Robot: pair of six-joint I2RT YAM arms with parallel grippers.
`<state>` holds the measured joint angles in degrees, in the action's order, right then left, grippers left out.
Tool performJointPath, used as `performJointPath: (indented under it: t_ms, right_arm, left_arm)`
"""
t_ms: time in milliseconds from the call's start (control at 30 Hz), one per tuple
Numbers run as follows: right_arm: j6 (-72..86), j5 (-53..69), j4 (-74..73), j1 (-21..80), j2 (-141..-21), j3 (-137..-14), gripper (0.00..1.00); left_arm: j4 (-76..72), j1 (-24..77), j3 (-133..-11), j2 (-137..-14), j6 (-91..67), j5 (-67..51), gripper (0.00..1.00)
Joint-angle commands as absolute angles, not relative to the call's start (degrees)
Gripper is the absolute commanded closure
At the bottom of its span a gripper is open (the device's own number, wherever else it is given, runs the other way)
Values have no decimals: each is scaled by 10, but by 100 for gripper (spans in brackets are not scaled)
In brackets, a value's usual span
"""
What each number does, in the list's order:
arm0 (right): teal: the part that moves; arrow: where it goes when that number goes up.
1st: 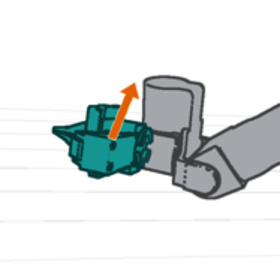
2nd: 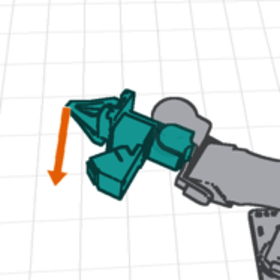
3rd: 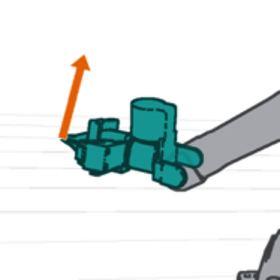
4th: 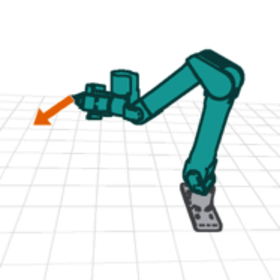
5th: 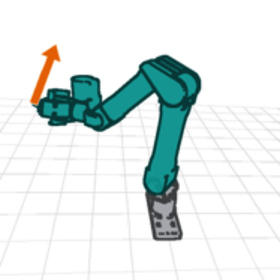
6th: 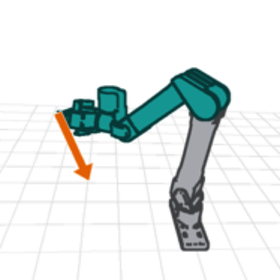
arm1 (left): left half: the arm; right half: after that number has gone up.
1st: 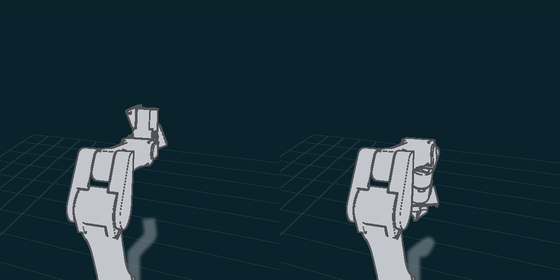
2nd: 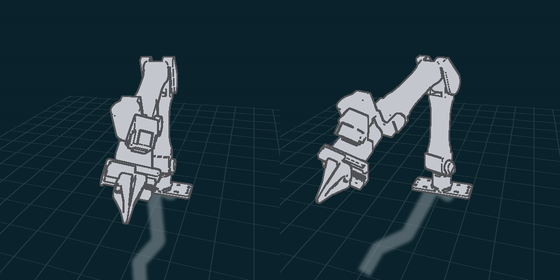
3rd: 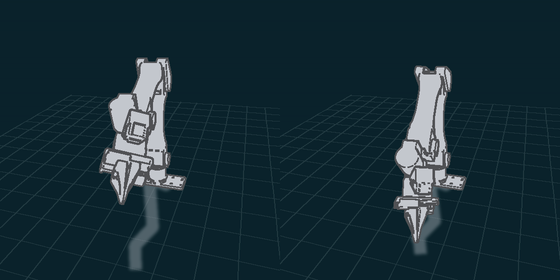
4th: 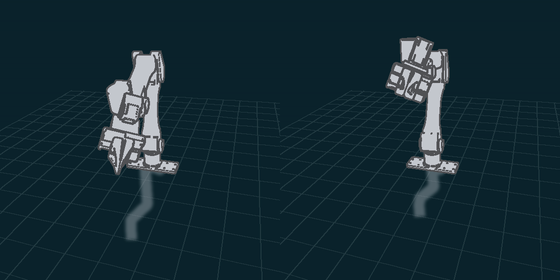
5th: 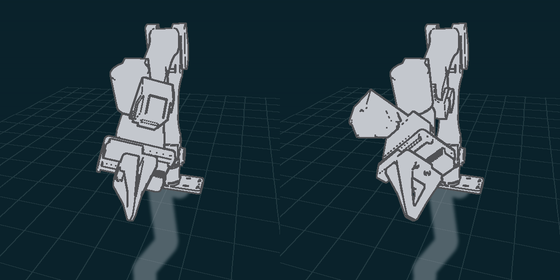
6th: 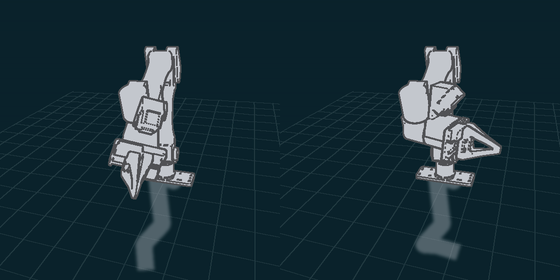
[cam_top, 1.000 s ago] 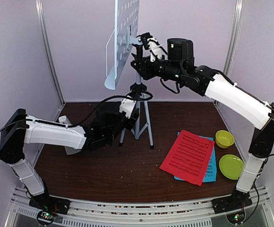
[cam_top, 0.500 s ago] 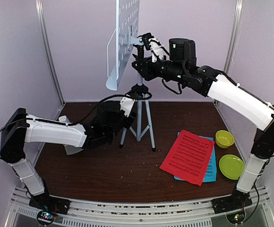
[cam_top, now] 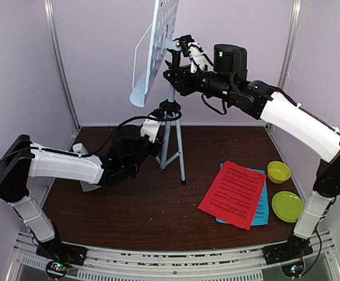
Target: Set up the instrument practice props
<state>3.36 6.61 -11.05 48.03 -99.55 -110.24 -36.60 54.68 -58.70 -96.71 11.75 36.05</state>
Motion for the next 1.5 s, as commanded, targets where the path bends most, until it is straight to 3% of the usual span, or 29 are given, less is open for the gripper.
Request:
performJointPath:
  t_ms: [0, 467, 633, 800, 933, 1133, 1467]
  right_arm:
    - [9, 92, 9, 475, -941, -1171, 100]
    - [-8, 114, -30, 464, -1010, -1306, 100]
    - [13, 118, -9, 464, -1005, -1286, 100]
    - [35, 130, -1, 465, -1003, -1255, 100]
    - [49, 121, 40, 468, -979, -1189, 100]
    - [70, 118, 66, 482, -971, -1135, 100]
    - [71, 90, 70, 502, -963, -1105, 100]
  left_arm:
    - [-338, 532, -530, -947, 229, 342, 100]
    - [-324, 502, -457, -957, 269, 291, 100]
    - [-323, 504, -461, -949, 200, 269, 100]
    - [-363, 535, -477, -955, 259, 280, 100]
    - [-382, 536, -483, -922, 214, 267, 100]
    - [-410, 540, -528, -911, 174, 283, 81]
    - [-435, 555, -613, -944, 213, 322, 60]
